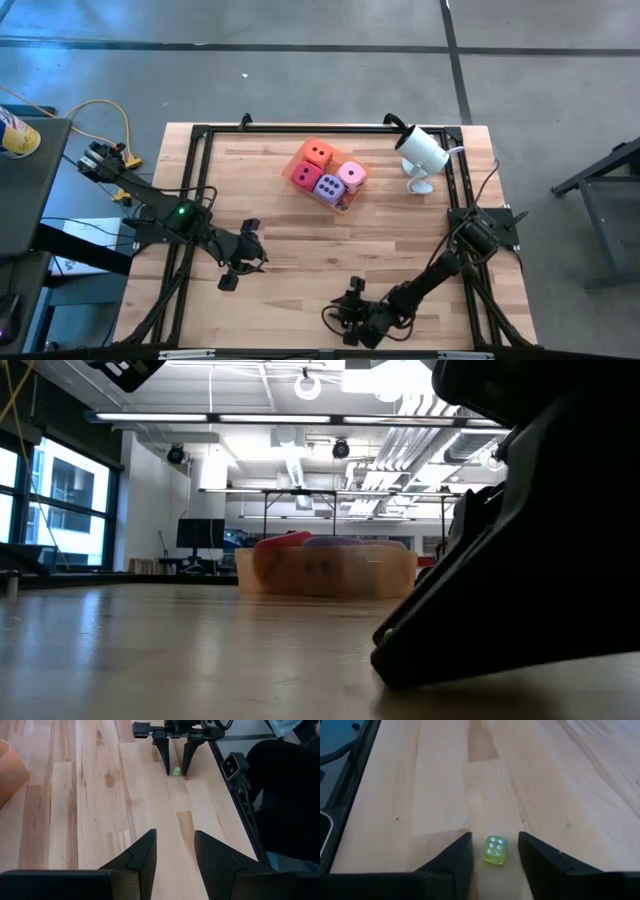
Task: Pick & Place Dice
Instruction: Put the small green die into the orange bin, then return to Home Position
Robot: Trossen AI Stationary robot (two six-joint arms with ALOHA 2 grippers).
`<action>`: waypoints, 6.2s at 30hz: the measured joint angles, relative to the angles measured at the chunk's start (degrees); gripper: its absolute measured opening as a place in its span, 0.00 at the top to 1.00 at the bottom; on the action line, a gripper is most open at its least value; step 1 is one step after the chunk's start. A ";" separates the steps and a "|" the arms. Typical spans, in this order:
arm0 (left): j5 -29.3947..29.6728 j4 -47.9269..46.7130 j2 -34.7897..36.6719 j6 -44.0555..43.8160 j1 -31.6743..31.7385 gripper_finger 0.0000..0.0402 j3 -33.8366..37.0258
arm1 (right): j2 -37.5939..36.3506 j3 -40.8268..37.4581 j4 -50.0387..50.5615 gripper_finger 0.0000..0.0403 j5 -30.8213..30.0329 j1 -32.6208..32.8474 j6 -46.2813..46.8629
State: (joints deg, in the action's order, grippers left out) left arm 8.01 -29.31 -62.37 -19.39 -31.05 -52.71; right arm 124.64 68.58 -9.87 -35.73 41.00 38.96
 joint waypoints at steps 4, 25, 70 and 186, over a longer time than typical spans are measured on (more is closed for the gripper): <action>-0.02 0.01 0.00 -0.35 0.00 0.68 0.00 | 0.00 0.00 0.47 0.74 0.29 -0.12 0.47; 1.72 -0.02 0.00 -1.07 0.03 0.68 -0.02 | -16.55 2.00 31.56 0.92 -1.27 -3.99 4.70; 7.08 2.55 14.99 3.14 0.17 0.68 -0.09 | -23.67 2.21 46.37 0.65 14.71 -42.93 -8.99; 15.06 16.30 61.90 11.19 13.64 1.00 42.87 | -122.07 -68.04 6.21 1.00 13.50 -18.28 -36.35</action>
State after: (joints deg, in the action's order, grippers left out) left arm 23.07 -13.01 -0.47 -8.20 -17.41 -9.84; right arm 2.57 0.54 -3.67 -22.23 22.72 2.61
